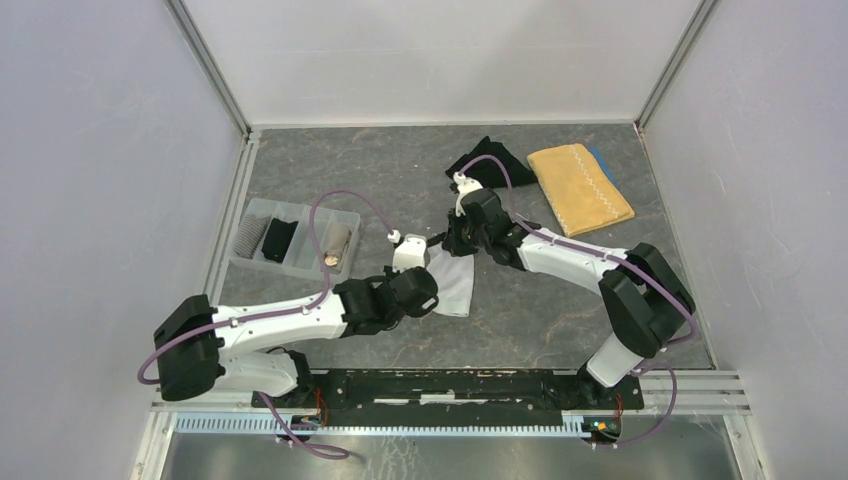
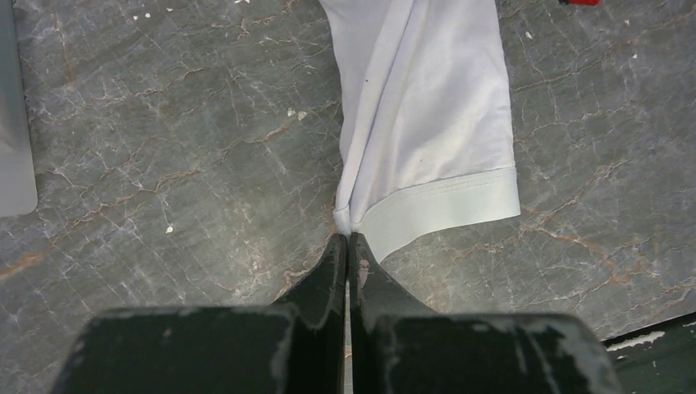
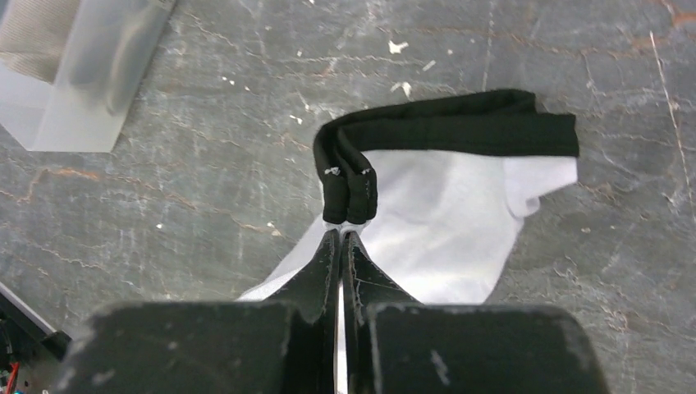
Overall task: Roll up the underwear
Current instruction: Fold the underwear at the center of the board.
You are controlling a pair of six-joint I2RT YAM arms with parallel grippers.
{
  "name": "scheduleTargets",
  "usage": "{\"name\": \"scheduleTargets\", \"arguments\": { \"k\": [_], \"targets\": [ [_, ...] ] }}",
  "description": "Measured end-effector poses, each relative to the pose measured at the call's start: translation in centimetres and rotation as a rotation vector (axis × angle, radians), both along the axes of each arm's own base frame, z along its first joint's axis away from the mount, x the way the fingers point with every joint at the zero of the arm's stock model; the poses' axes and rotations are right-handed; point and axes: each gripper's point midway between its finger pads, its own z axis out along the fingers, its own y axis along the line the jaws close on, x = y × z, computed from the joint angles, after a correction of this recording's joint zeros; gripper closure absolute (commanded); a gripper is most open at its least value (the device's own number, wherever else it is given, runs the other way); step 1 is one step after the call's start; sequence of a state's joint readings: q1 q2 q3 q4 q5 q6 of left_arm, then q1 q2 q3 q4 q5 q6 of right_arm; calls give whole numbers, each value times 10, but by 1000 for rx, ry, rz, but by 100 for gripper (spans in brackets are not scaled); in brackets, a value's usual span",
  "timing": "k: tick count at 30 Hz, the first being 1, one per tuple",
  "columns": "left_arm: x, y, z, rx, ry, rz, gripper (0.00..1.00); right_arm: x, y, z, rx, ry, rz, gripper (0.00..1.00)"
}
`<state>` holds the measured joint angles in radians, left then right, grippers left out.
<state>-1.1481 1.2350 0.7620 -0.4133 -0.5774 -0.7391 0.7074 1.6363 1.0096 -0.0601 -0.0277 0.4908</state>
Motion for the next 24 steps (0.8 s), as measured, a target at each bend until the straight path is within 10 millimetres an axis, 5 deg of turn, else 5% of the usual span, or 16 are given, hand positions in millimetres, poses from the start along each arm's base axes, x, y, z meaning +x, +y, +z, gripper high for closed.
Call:
{"name": "scheduleTargets", "arguments": {
  "k": [6,14,24],
  "targets": [
    [0,-11,-1,56,1,-48,98,-3,-15,-14,-13,18,-23,100],
    [4,-23,3,126,-14,-85,98,2,-33,-7,-82,-34,-57,100],
    [16,-6,17,219,-82,-17,98,1,-41,-4,-106,-61,-59,100]
  ]
}}
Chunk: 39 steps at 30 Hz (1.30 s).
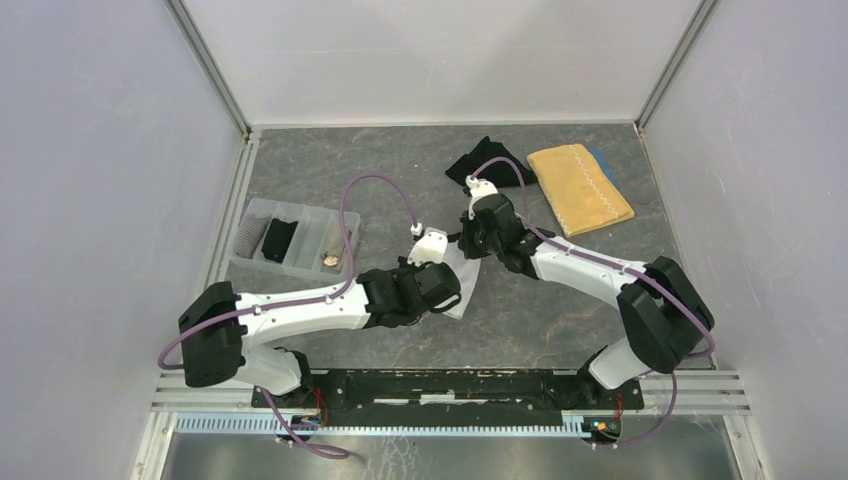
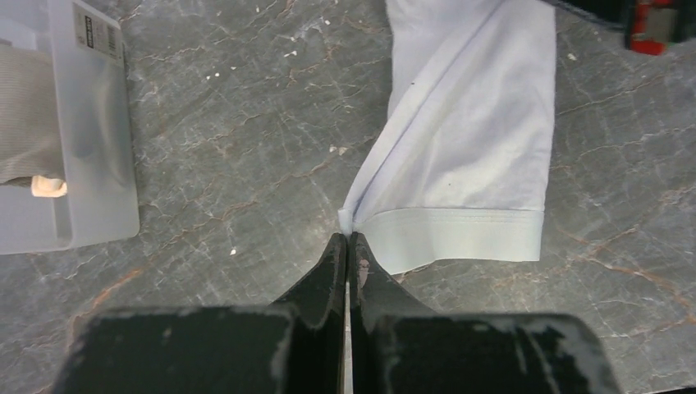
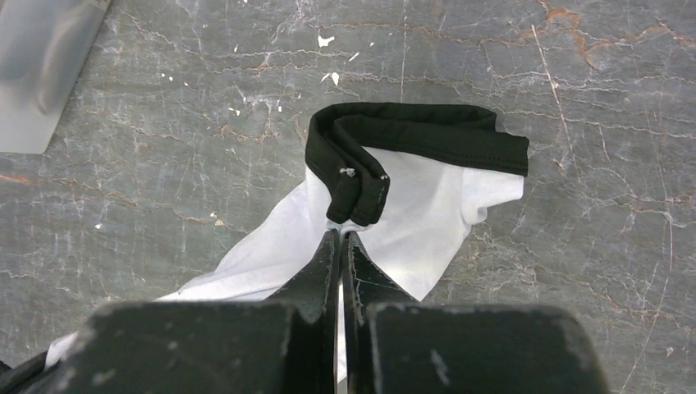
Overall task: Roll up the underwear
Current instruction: Fold the underwear at the center of the board.
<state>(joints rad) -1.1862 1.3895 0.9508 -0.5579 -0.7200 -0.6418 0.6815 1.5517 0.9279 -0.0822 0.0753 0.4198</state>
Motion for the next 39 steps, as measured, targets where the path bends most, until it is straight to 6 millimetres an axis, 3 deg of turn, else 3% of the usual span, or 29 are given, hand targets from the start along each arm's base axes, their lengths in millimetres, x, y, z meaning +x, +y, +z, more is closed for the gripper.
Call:
{"name": "scheduleTargets", "arguments": {
  "k": [7,20,24,30,35,39],
  "targets": [
    [0,4,-11,53,12,4,98,-13,-11,2,50,-35,-28,100],
    [-9,-14,-37,109,48,-44,98,-33,-35,-36,-3,17,-71,100],
    [-13,-25,-33,98,51,-71,98,-32,-37,-38,-18,16,-75,100],
    [-12,-43,-14,59,26,-98,98,-36,-39,-57,-53,59,-55,100],
    [-8,-29,-15,135,6,-70,98,-38,-31,-55,-35,61,-11,100],
    [-6,-13,-15,209,-12,-48,98,-30,-19,-39,-7,35,28,100]
  ]
}}
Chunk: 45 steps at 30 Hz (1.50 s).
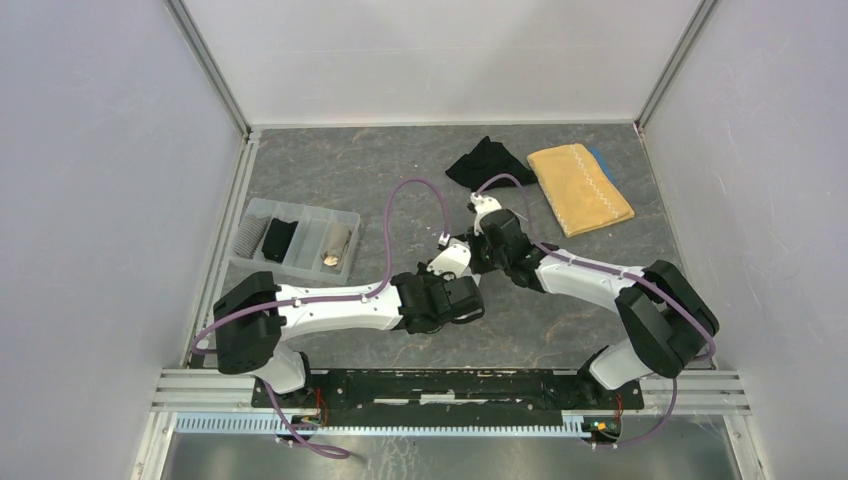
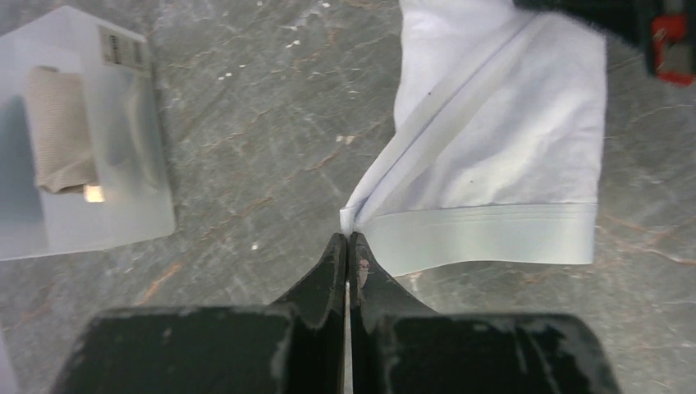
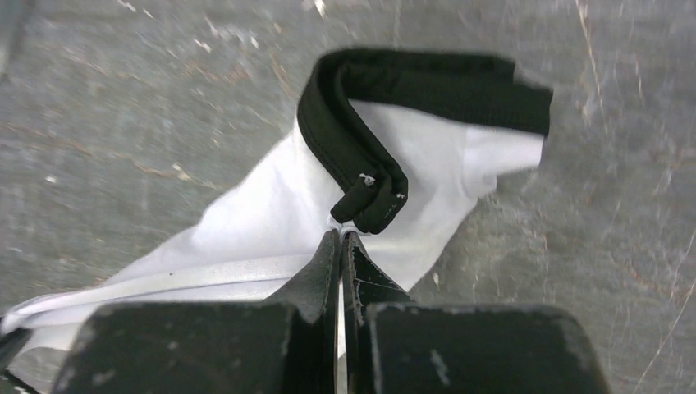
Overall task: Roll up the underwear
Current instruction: Fold the underwear at the center of the board.
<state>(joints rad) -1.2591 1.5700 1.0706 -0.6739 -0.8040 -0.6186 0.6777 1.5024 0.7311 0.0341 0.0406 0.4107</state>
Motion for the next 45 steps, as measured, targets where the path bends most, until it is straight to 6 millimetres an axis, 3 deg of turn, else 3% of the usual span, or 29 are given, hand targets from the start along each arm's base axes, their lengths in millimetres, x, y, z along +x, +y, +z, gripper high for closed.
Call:
{"name": "scheduleTargets", "arguments": {
  "k": [7,10,14,24,30,35,42,45],
  "targets": [
    [4,33,7,131,-62,55,98,19,31,47,88,-78,82,100],
    [7,46,12,190,-93,73,98,18,41,50,115,-67,127,100],
    [9,51,15,238,-113,79,98,15,44,38,106,-38,151,100],
    [20,23,5,264,-124,71,98,30,25,31,82,-36,126,100],
    [15,6,-3,240,-108,30,98,34,16,26,49,-46,98,100],
    [13,-9,-9,174,-84,13,98,34,4,10,6,-23,65,100],
    [11,-23,-17,123,-55,-28,98,27,-3,-31,-31,81,66,100],
    [11,-28,-19,114,-53,-42,98,29,0,-32,-4,88,74,100]
  ]
}}
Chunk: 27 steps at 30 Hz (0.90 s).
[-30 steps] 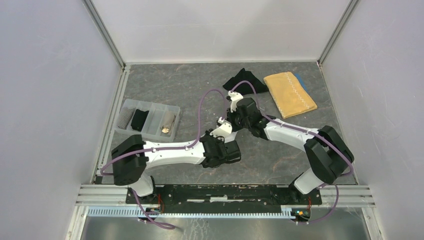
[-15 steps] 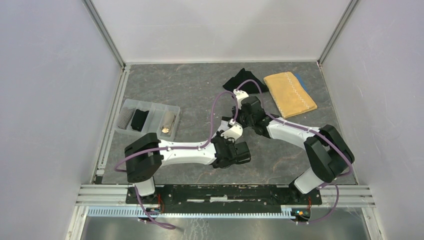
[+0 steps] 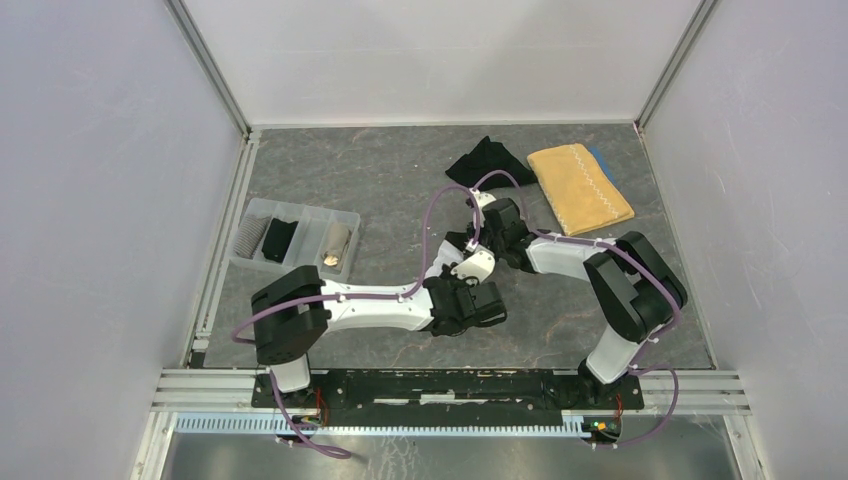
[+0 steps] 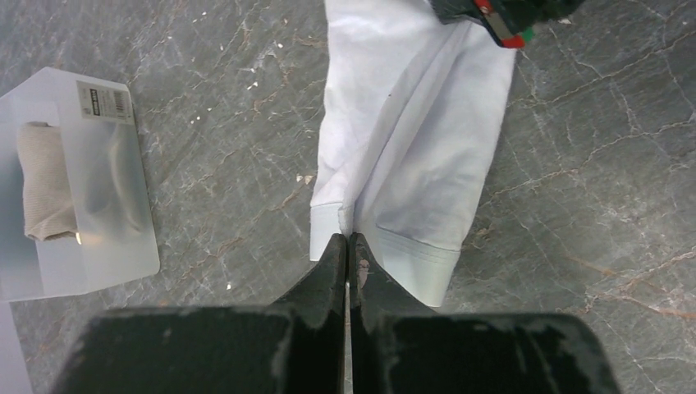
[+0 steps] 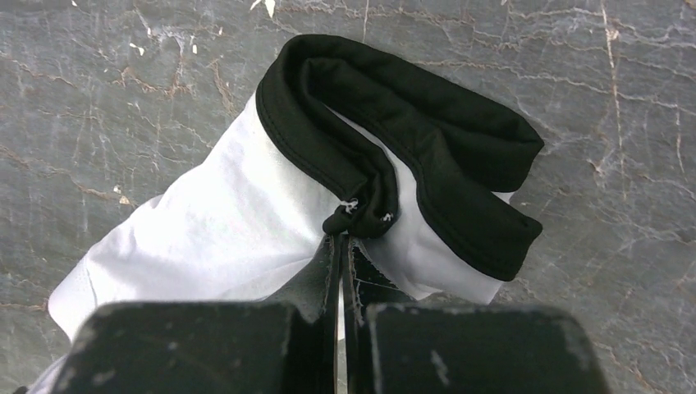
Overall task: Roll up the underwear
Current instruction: Fold the underwear at the center of the board.
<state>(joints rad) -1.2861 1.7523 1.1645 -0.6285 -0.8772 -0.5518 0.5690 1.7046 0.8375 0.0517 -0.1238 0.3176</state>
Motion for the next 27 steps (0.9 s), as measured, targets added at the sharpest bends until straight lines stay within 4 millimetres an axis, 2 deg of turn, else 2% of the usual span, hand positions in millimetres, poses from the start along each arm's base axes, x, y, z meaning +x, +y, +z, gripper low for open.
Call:
{"name": "scheduleTargets", "arguments": {
  "k": [16,27],
  "targets": [
    [-5,-7,-33,64,60,-85,98,1,5,0,44,13,21,100],
    [-17,-23,-45,16,123,-143,98,0,6,1,58,20,31,100]
  ]
}}
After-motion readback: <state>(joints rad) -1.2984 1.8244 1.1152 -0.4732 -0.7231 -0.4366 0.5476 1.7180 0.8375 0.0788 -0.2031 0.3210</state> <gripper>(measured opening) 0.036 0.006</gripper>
